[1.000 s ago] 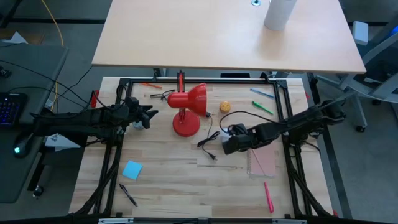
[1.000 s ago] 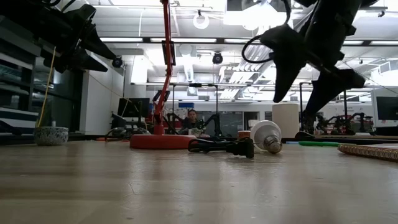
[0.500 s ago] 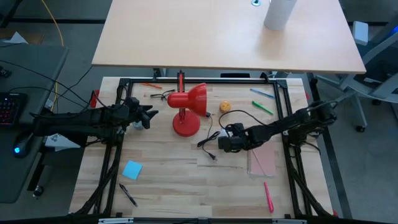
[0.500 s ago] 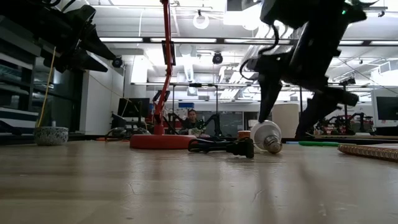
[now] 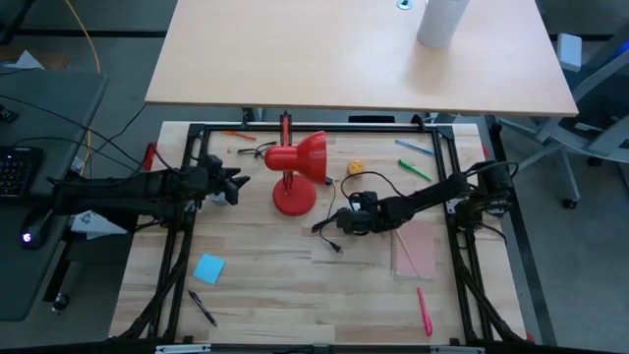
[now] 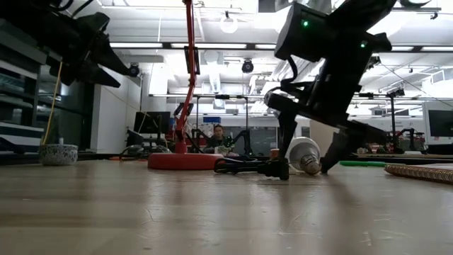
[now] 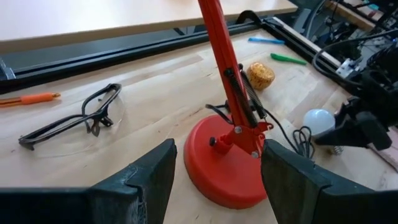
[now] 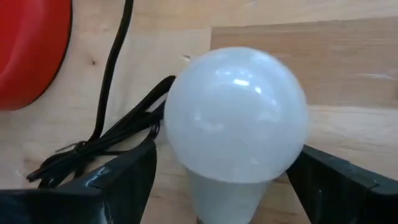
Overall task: Screw lightbulb
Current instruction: Insert the lightbulb into the lamp
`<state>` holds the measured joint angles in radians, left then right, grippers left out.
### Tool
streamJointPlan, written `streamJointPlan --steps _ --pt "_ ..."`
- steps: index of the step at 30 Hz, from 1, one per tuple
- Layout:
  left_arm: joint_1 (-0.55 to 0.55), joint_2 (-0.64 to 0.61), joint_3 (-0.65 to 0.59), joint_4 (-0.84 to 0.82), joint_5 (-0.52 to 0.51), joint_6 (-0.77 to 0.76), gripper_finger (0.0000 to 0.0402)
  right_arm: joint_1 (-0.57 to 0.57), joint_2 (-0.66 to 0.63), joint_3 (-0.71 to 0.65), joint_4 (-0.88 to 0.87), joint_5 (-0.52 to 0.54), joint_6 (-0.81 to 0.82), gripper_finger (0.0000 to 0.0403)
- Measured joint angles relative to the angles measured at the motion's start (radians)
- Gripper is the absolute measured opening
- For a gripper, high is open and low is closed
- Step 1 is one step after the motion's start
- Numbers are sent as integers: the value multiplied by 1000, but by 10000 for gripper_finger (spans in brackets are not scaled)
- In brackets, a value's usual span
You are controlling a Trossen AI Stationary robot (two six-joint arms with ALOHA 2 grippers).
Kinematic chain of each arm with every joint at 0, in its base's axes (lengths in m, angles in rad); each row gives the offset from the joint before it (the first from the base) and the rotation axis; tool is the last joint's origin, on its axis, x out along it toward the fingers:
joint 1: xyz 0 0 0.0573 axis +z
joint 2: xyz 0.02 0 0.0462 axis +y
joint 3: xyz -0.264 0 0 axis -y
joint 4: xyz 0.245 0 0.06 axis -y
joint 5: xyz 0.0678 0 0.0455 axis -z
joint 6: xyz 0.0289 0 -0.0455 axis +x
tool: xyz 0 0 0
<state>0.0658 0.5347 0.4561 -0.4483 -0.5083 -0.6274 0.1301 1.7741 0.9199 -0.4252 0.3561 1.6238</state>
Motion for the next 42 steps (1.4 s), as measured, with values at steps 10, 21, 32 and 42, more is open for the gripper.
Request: streamJointPlan --steps 10,21,32,42 --pt "0 24 0 12 54 -204 214 -12 -20 -6 -19 -23 -50 197" --pt "-25 21 0 422 519 -261 214 60 -313 -9 -155 88 -161 197" --pt "-103 29 137 989 253 104 214 140 -662 105 85 621 -540 197" --pt "-213 308 655 528 180 489 214 120 -613 392 583 536 -1385 197"
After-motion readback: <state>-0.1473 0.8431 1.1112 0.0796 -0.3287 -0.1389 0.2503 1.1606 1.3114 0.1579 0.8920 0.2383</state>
